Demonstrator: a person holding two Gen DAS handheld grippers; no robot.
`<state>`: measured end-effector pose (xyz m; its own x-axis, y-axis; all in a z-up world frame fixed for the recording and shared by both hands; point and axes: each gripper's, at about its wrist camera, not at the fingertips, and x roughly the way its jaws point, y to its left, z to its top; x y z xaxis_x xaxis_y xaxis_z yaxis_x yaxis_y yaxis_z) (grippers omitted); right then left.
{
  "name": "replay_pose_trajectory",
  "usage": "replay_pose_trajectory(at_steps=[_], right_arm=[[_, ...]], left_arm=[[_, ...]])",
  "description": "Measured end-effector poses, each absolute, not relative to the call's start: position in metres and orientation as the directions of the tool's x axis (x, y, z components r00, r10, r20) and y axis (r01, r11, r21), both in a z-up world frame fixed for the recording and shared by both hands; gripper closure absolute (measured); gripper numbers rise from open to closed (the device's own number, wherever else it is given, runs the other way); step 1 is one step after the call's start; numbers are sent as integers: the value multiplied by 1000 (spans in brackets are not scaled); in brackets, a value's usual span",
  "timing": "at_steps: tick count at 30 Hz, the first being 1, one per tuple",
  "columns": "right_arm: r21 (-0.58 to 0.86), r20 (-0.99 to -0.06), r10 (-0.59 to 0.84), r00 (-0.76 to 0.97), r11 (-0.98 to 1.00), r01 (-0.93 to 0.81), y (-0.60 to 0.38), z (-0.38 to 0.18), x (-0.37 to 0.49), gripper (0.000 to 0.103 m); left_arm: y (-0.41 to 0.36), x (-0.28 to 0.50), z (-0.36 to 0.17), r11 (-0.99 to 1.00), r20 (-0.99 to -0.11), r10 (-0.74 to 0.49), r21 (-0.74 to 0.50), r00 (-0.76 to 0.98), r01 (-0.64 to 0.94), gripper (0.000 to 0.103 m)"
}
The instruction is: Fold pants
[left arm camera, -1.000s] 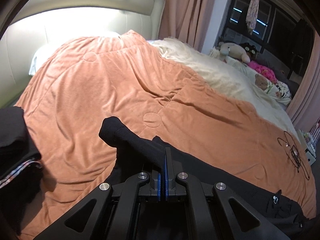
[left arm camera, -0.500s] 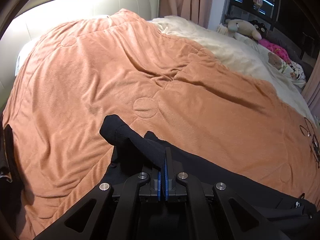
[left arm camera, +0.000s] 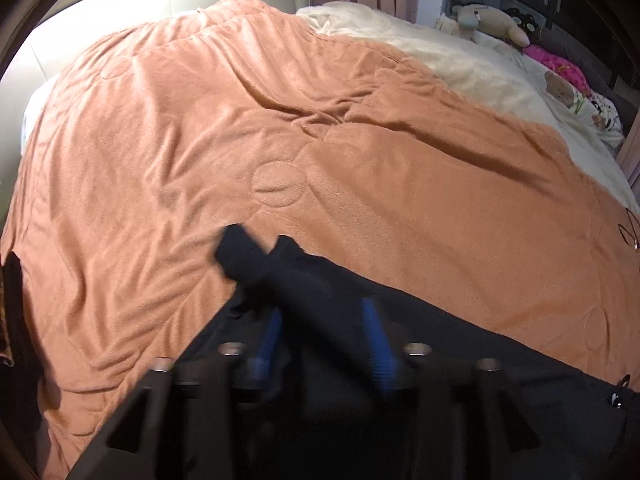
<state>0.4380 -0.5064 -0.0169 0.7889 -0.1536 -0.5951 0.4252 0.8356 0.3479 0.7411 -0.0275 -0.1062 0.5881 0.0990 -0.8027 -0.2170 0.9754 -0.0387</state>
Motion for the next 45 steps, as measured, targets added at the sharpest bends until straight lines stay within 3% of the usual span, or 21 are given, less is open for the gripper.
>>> replay_pose_trajectory(at_steps=[1, 2, 17, 22, 29, 39, 43, 44, 45], right_arm=[[344, -572, -173, 802, 837, 426, -506, -12, 430, 18], [327, -547, -201, 812, 843, 428, -502, -7, 422, 13], [265, -557, -92, 825, 922, 282, -472, 15, 345, 13], [217, -561, -40, 827, 957, 194, -448, 26, 351, 20], [188, -581, 28, 814, 977, 101, -419, 29, 369, 26], [105, -631, 68, 772, 994, -1, -392, 21, 396, 29], [115, -637, 88, 765, 993, -19, -390, 16, 401, 29], [107, -641, 87, 763, 994, -23, -389, 14, 403, 29], [100, -646, 83, 759, 995, -24, -386, 13, 405, 29]], left_arm=[[-25, 733, -101, 975, -786, 109, -34, 609, -219, 35], [-22, 726, -96, 976, -775, 105, -38, 623, -213, 34], [31, 628, -75, 970, -795, 57, -99, 604, -221, 34], [51, 598, -80, 959, -808, 47, -129, 587, -254, 36], [66, 579, -106, 939, -841, 5, -181, 541, -291, 51], [61, 594, -146, 922, -864, -51, -234, 501, -309, 54], [64, 603, -154, 910, -857, -63, -260, 511, -323, 60], [65, 604, -154, 910, -853, -51, -254, 520, -328, 68], [68, 605, -156, 907, -852, -36, -247, 522, -341, 91]])
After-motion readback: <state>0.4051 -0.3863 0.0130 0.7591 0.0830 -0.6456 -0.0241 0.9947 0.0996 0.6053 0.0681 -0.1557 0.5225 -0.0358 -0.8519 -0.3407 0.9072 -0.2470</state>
